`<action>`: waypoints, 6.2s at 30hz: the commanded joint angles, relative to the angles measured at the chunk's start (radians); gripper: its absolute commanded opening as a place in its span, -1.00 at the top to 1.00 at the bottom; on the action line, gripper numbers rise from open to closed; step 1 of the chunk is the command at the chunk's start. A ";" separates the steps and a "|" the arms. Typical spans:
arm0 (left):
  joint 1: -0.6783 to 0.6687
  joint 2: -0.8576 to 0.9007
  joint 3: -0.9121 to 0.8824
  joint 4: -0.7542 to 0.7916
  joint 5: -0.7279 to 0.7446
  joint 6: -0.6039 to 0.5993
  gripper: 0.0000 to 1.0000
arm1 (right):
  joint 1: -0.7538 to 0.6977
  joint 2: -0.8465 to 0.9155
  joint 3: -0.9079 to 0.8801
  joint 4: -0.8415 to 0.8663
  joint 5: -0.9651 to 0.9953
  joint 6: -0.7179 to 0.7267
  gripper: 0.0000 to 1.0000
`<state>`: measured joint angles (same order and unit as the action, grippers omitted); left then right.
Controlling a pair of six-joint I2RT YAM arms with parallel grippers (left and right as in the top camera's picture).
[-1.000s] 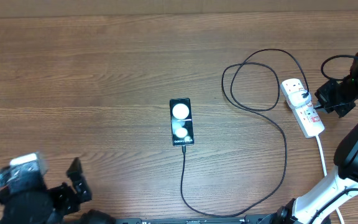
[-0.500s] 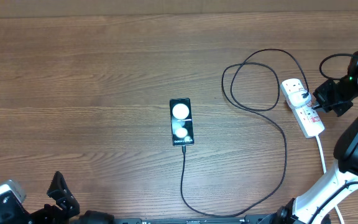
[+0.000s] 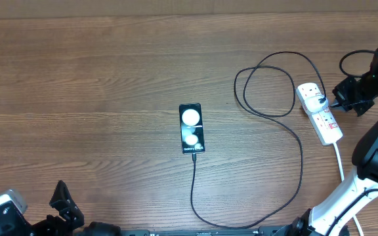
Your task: Plug charger to phone and switch on socket
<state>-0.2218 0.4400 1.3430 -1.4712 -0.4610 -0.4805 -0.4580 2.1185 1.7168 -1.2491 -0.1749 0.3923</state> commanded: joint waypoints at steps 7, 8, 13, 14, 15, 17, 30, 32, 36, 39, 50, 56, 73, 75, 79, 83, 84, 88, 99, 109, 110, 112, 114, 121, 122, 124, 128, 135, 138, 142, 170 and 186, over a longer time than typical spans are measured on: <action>0.005 -0.011 0.000 0.001 -0.017 -0.014 -1.00 | 0.027 0.051 0.018 0.011 -0.009 0.011 0.92; 0.006 -0.011 0.000 0.001 -0.017 -0.014 -0.99 | 0.027 0.051 0.018 0.011 -0.010 0.011 0.92; 0.006 -0.011 0.000 0.001 -0.017 -0.014 -1.00 | 0.027 0.051 0.016 0.018 -0.010 0.011 0.92; 0.006 -0.011 0.000 0.001 -0.017 -0.014 -1.00 | 0.027 0.051 0.009 0.030 -0.010 0.011 0.92; 0.006 -0.011 0.000 0.001 -0.017 -0.014 -1.00 | 0.027 0.051 0.003 0.039 -0.010 0.013 0.92; 0.006 -0.011 0.000 0.001 -0.017 -0.014 -0.99 | 0.027 0.054 -0.011 0.055 -0.010 0.027 0.92; 0.006 -0.011 0.000 0.001 -0.017 -0.014 -1.00 | 0.034 0.055 -0.081 0.091 0.015 0.026 0.92; 0.006 -0.011 0.000 0.001 -0.017 -0.014 -1.00 | 0.029 0.055 -0.078 0.081 0.016 0.026 0.92; 0.006 -0.011 0.000 0.001 -0.017 -0.014 -0.99 | 0.024 0.055 -0.063 0.055 0.016 0.026 0.92; 0.006 -0.011 0.000 0.001 -0.017 -0.014 -0.99 | 0.024 0.055 -0.061 0.054 0.016 0.026 0.92; 0.005 -0.011 0.000 0.001 -0.017 -0.014 -1.00 | 0.031 0.055 -0.051 0.062 0.016 0.026 0.92; 0.006 -0.011 0.000 0.001 -0.017 -0.014 -1.00 | 0.029 0.055 0.045 -0.005 0.017 0.025 0.92; 0.005 -0.011 0.000 0.001 -0.017 -0.014 -0.99 | 0.027 0.055 0.087 -0.080 0.102 0.026 0.92; 0.005 -0.011 0.000 0.001 -0.017 -0.014 -1.00 | 0.026 0.055 0.085 -0.081 0.131 0.025 0.92; 0.006 -0.015 0.000 0.001 -0.017 -0.014 -0.99 | 0.024 0.043 0.085 -0.096 0.152 0.013 0.92; 0.006 -0.039 0.000 0.001 -0.017 -0.014 -0.99 | 0.025 -0.022 0.100 -0.099 0.151 -0.001 0.92; 0.007 -0.050 0.000 0.001 -0.017 -0.014 -1.00 | 0.025 -0.055 0.104 -0.093 0.151 -0.001 0.92; 0.031 -0.119 0.000 0.001 -0.017 -0.014 -1.00 | 0.027 -0.250 0.118 -0.022 0.133 0.004 0.92; 0.181 -0.358 0.000 0.000 -0.017 -0.014 -0.99 | 0.034 -0.864 0.118 0.634 -0.198 0.131 0.92; 0.367 -0.436 0.015 -0.130 -0.022 -0.014 -1.00 | 0.179 -1.160 0.115 0.541 -0.154 -0.061 0.92; 0.378 -0.436 0.014 -0.132 -0.021 -0.014 -1.00 | 0.208 -1.184 0.109 0.527 -0.145 -0.069 0.92; 0.386 -0.436 0.014 -0.133 -0.021 -0.014 -1.00 | 0.265 -1.238 0.081 0.516 -0.136 -0.087 0.92; 0.386 -0.436 0.014 -0.132 -0.020 -0.014 -0.99 | 0.298 -1.300 0.040 0.524 -0.138 -0.085 0.92; 0.385 -0.436 0.014 -0.143 -0.020 -0.014 -1.00 | 0.269 -1.579 -0.116 0.601 -0.141 -0.083 0.92; 0.385 -0.436 0.014 -0.144 -0.020 -0.014 -1.00 | 0.255 -1.617 -0.124 0.602 -0.140 -0.083 0.92; 0.385 -0.436 0.014 -0.144 -0.020 -0.014 -1.00 | 0.230 -1.671 -0.127 0.586 -0.141 -0.083 0.92; 0.385 -0.436 0.014 -0.145 -0.020 -0.014 -1.00 | 0.178 -1.772 -0.125 0.461 -0.141 -0.087 0.91; 0.385 -0.436 0.014 -0.146 -0.020 -0.014 -1.00 | 0.270 -1.903 -0.127 0.437 -0.140 -0.156 0.91; 0.385 -0.436 0.014 -0.148 -0.020 -0.014 -1.00 | 0.300 -1.970 -0.128 0.423 -0.141 -0.201 0.90; 0.385 -0.436 0.014 -0.148 -0.020 -0.014 -1.00 | 0.336 -2.066 -0.124 0.399 -0.140 -0.204 0.90; 0.385 -0.436 0.014 -0.148 -0.020 -0.014 -1.00 | 0.531 -2.112 -0.488 0.924 0.090 -0.296 -1.00; 0.385 -0.436 0.014 -0.148 -0.020 -0.014 -0.99 | 0.531 -2.112 -1.464 1.296 0.085 -0.148 -1.00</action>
<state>0.1596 0.0166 1.3548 -1.6215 -0.4686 -0.4805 0.0681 0.0132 0.3557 -0.0048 -0.0990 0.1993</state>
